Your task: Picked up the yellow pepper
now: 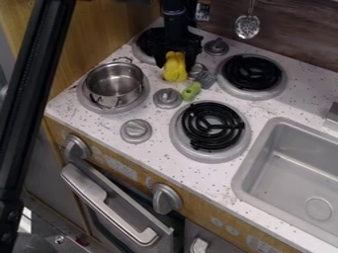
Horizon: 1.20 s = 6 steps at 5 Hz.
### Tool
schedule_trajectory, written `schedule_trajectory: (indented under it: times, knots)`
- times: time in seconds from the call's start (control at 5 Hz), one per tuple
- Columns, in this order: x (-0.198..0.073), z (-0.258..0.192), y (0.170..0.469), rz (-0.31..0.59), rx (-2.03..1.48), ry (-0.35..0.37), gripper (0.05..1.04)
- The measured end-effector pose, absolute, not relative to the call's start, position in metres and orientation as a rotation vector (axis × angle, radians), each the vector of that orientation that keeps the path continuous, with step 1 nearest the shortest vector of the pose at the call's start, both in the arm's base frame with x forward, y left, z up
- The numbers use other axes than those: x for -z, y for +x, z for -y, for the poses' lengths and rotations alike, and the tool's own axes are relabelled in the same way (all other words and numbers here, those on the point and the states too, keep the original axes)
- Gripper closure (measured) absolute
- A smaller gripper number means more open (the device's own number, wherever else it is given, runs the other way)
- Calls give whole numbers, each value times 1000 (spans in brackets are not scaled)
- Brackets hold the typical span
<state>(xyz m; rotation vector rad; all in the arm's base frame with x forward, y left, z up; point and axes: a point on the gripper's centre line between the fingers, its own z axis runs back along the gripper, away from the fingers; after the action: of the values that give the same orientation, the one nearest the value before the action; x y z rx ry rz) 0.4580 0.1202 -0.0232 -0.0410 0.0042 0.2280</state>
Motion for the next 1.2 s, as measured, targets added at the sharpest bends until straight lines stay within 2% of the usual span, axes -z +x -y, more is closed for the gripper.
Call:
schedule_trajectory:
  times: [0.2, 0.4, 0.6, 1.0, 1.2]
  knots:
    - [27, -122, 457, 2, -223, -29, 276]
    - [26, -124, 457, 3, -201, -14, 277]
    - [19, -121, 455, 25, -166, 9, 324]
    - [-24, -100, 443, 122, -111, 42, 869]
    - [-25, -82, 430, 116, -78, 34, 980]
